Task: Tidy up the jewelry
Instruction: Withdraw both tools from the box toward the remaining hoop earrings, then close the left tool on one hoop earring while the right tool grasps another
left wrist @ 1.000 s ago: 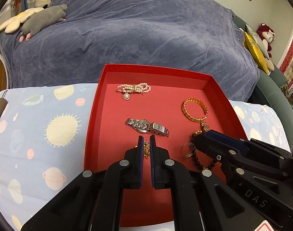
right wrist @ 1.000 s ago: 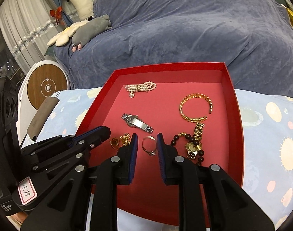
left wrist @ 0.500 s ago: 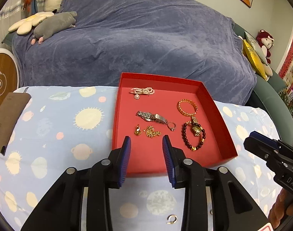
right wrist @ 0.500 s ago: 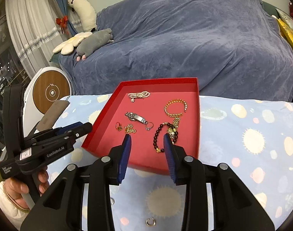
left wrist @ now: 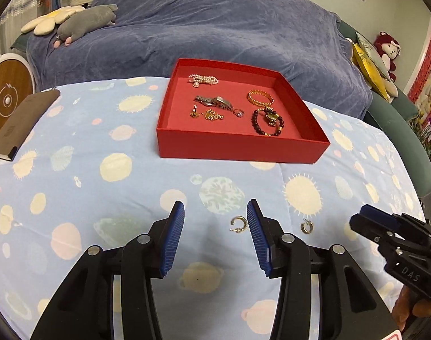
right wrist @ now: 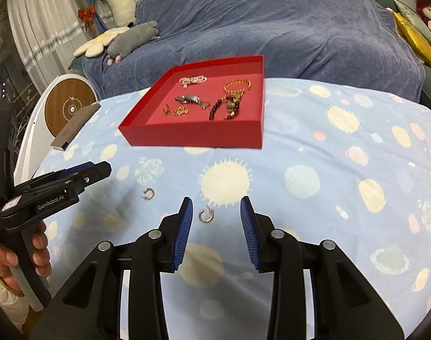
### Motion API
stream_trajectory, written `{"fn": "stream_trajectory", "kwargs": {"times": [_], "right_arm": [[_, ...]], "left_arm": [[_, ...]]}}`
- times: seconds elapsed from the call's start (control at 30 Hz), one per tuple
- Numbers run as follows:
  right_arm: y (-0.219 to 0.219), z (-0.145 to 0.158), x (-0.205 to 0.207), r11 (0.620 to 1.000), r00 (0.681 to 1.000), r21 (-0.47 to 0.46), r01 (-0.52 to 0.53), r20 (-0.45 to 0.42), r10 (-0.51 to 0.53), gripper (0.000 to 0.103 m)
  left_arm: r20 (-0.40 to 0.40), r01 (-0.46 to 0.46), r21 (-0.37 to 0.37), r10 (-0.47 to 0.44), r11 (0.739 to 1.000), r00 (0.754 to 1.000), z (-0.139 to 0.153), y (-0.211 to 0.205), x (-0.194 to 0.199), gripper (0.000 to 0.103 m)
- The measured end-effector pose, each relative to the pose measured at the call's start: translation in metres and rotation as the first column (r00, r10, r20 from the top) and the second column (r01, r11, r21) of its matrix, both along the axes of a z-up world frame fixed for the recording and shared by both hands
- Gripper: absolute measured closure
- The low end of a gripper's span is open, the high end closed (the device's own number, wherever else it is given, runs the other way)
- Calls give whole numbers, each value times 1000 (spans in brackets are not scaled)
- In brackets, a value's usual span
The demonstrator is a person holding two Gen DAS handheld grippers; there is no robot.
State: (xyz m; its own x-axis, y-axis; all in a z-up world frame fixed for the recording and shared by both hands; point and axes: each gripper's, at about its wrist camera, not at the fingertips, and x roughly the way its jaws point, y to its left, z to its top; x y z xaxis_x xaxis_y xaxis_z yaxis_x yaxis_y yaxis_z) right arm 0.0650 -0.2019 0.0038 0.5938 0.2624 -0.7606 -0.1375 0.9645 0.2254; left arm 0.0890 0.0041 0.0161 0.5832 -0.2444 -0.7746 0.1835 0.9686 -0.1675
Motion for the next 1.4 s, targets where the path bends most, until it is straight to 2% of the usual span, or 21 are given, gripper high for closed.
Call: {"fn": "stream_trajectory", "kwargs": {"times": [0.13, 0.37, 0.63, 0.77, 0.83, 0.97, 1.4], "right_arm": [[11, -22, 2, 999, 999, -20, -31, -39, 30, 69], [23, -39, 10, 998, 997, -38, -58, -58, 56, 69], [30, -44, 22, 996, 996, -56, -64, -60, 61, 69], [36, -45, 23, 993, 996, -94, -74, -45, 70, 71], [38, -45, 23, 991, 997, -111, -71, -41, 67, 73], [38, -46, 23, 989, 998, -137, -62, -38, 58, 86], [31, -40, 10, 993, 997, -104, -63, -55, 57, 86]], "left_arm": [[-19, 18, 18, -18, 1000, 1000, -12, -4, 1, 59], [-42, 38, 20, -37, 999, 998, -23, -8, 4, 57], [-67, 59, 30, -57, 998, 996, -32, -11, 2, 57], [-76, 63, 41, -60, 997, 995, -37, -11, 2, 57], [-81, 63, 45, -59, 997, 995, -39, -11, 2, 57], [-85, 73, 58, -68, 996, 994, -43, -15, 2, 56], [-53, 85, 94, -81, 992, 995, -51, -34, 9, 57]]}}
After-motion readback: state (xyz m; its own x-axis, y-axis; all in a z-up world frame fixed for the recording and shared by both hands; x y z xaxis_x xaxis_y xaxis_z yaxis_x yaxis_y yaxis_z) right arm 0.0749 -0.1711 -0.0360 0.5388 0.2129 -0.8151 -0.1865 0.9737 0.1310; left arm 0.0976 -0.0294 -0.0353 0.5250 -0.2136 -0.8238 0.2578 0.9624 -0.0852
